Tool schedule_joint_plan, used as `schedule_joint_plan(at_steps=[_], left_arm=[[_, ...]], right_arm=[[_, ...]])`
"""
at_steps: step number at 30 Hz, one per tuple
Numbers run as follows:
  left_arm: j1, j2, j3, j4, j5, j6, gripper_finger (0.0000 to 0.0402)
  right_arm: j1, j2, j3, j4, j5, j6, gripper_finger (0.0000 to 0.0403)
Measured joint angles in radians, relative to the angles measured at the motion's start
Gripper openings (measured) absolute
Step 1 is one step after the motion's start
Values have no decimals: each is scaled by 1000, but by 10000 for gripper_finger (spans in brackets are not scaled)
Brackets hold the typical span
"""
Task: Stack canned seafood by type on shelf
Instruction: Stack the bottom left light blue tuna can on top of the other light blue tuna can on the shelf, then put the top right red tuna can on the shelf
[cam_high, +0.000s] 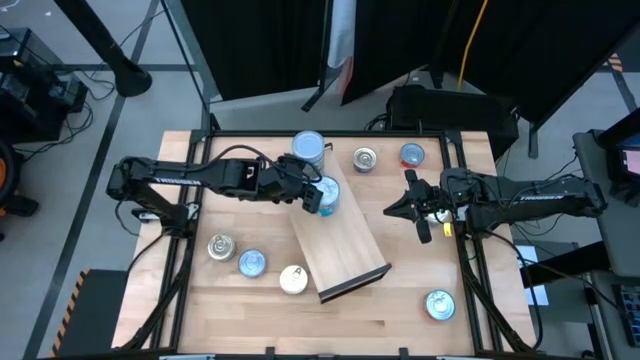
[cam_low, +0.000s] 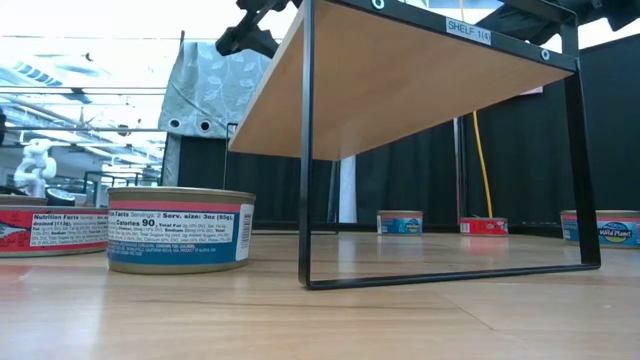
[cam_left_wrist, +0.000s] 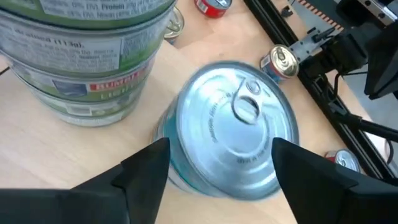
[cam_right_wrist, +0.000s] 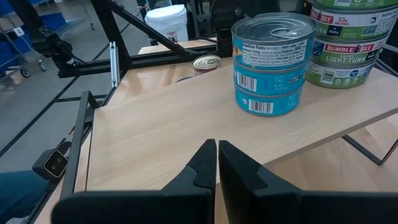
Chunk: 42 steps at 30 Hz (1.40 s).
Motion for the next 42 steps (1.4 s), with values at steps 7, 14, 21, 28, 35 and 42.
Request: schedule_joint_plan(at_steps=[7,14,21,28,35,42], left_arm=[[-14,-11,0,-98,-2,0,290],[-95,-72,0,-183,-27,24,290],[-293,-108,1,-279,-218,56,290],[-459,-50,-1,-370,-468,102,290],[-560,16,1,-412,-591,-85,290],[-640,143,1,-425,-625,-235,290]], right_arm=[[0,0,0,-10,0,0,8],[0,0,0,-62,43,5,8],[-4,10,-9,-107,415,9,8],[-163,90,-83,56,511,-27,1],[-372,259,-88,128,294,-6,1],[-512,338,-42,93,294,72,0]])
